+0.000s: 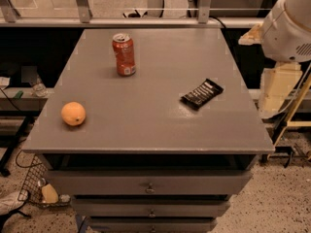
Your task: Pick rxbar chocolate
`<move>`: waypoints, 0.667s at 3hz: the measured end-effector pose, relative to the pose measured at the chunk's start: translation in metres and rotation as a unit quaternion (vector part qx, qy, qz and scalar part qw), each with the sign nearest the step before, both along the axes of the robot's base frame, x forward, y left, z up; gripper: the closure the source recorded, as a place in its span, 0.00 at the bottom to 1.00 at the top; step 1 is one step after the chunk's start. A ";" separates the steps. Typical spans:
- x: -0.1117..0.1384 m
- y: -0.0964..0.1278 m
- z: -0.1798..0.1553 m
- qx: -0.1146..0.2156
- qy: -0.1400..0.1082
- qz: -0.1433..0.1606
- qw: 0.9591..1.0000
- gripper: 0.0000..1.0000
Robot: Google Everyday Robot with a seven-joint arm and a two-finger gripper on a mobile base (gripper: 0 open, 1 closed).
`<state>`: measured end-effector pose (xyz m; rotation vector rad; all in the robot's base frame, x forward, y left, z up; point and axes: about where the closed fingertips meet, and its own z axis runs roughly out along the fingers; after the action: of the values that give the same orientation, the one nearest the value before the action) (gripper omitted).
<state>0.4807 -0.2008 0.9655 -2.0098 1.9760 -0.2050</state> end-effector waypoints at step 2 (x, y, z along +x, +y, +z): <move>0.059 0.017 -0.044 -0.084 0.020 0.182 0.980 0.00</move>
Offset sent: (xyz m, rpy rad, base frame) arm 0.0781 0.0181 -0.0639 -0.2390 0.0907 0.5145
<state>0.5392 -0.1843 0.9213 -2.4564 1.6194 -0.2523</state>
